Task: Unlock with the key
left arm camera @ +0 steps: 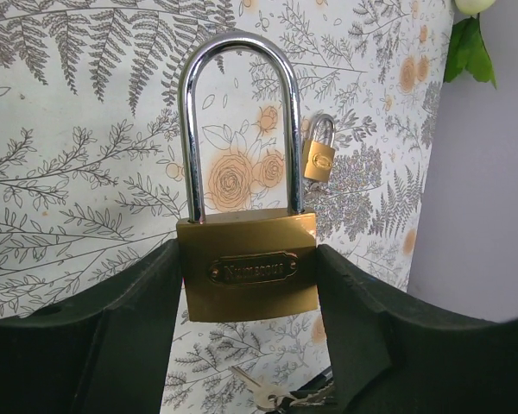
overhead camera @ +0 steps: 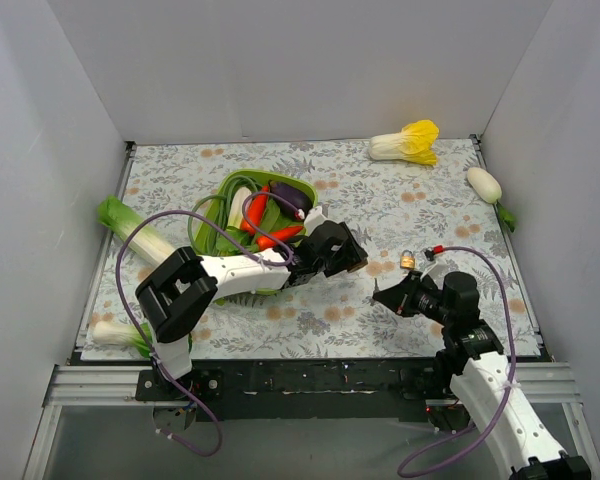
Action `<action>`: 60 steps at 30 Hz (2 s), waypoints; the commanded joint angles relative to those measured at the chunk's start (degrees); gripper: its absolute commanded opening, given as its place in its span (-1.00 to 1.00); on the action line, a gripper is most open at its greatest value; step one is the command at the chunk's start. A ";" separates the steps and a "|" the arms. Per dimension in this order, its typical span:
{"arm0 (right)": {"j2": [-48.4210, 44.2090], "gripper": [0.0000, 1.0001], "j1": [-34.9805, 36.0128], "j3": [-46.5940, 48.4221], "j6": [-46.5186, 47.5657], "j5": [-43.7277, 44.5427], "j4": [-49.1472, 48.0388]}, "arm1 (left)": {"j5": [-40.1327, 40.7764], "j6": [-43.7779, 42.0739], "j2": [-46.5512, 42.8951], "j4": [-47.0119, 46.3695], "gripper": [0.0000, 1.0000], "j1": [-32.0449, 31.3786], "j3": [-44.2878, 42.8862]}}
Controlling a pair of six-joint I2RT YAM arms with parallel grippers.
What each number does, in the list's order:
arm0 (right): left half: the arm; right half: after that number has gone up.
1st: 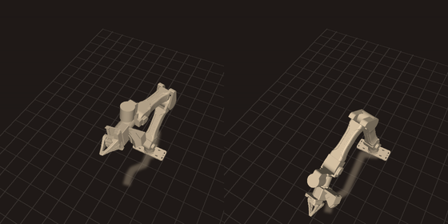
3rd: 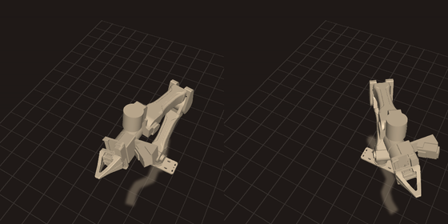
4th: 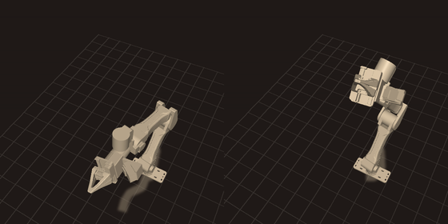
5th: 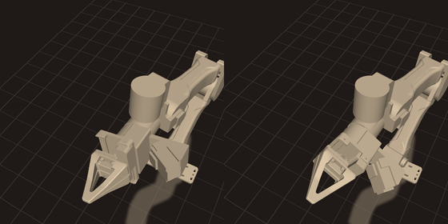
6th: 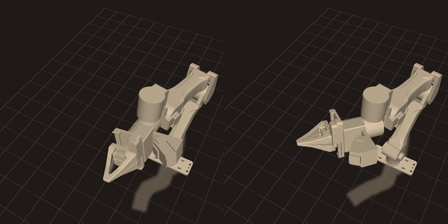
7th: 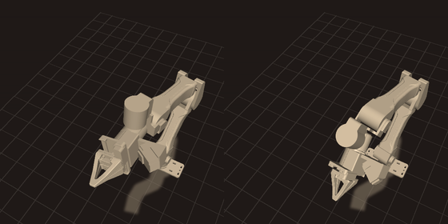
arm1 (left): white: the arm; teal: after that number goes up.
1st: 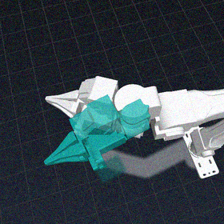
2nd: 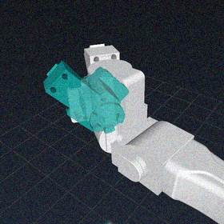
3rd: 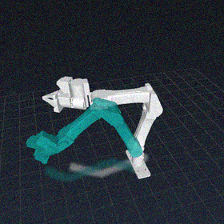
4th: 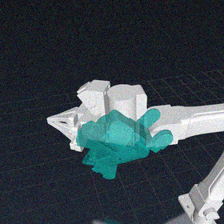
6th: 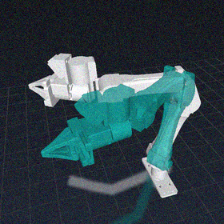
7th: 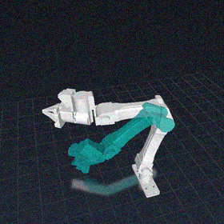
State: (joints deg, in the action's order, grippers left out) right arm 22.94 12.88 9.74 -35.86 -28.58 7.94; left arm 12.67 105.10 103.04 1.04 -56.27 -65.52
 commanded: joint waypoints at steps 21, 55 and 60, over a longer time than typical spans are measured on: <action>18.81 -0.97 8.38 3.88 -0.79 3.53 -17.61 | -2.03 1.69 -6.45 -6.22 -1.00 -0.16 2.41; 30.58 -0.97 8.30 7.49 0.35 4.32 -22.89 | -3.17 1.25 -6.63 -6.14 -1.00 -0.24 2.06; 31.73 -0.97 8.38 8.02 0.35 4.85 -22.98 | -3.26 1.34 -6.63 -6.22 -1.00 -0.24 2.15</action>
State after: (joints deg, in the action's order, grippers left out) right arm 54.02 21.08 14.70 -36.53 -24.95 -11.79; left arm 9.93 106.34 102.15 -1.78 -56.34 -62.37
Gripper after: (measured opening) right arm 0.036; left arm 0.573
